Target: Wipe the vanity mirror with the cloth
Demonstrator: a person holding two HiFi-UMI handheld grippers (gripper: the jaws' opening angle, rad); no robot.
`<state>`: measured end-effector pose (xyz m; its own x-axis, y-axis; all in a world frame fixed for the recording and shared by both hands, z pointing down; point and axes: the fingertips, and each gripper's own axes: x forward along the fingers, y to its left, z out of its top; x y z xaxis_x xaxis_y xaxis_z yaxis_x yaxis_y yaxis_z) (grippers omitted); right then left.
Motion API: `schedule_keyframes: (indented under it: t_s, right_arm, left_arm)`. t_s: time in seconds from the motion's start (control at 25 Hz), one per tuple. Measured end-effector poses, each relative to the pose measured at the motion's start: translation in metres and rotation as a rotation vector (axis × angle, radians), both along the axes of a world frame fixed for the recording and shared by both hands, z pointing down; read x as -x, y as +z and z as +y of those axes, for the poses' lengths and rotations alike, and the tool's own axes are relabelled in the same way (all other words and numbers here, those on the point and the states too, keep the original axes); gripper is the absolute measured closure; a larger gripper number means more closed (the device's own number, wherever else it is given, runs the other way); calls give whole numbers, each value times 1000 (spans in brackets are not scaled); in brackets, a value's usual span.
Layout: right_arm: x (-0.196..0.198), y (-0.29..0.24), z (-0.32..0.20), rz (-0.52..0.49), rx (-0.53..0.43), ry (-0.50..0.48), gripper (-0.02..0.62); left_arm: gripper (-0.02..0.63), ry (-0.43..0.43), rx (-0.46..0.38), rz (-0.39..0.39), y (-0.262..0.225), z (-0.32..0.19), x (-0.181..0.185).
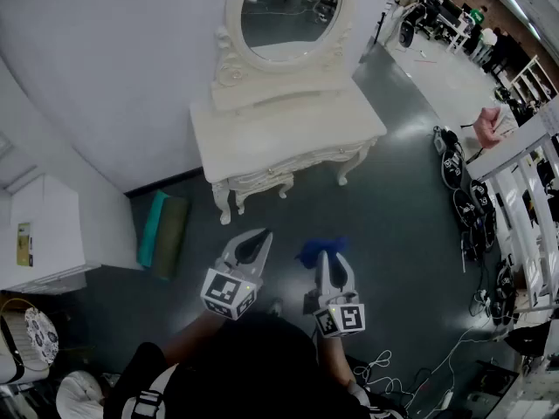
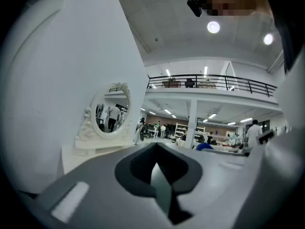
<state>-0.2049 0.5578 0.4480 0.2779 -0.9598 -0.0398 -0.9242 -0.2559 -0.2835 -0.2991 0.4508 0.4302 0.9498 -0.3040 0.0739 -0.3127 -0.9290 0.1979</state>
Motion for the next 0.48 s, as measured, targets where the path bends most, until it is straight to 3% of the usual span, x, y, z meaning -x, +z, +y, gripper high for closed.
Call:
schedule_keyframes:
  t_s: [0.48]
  right_arm:
    - [21,1,-16,-7,-1,-4,558]
  left_arm:
    - [600,-1,21,3,4,-18,24]
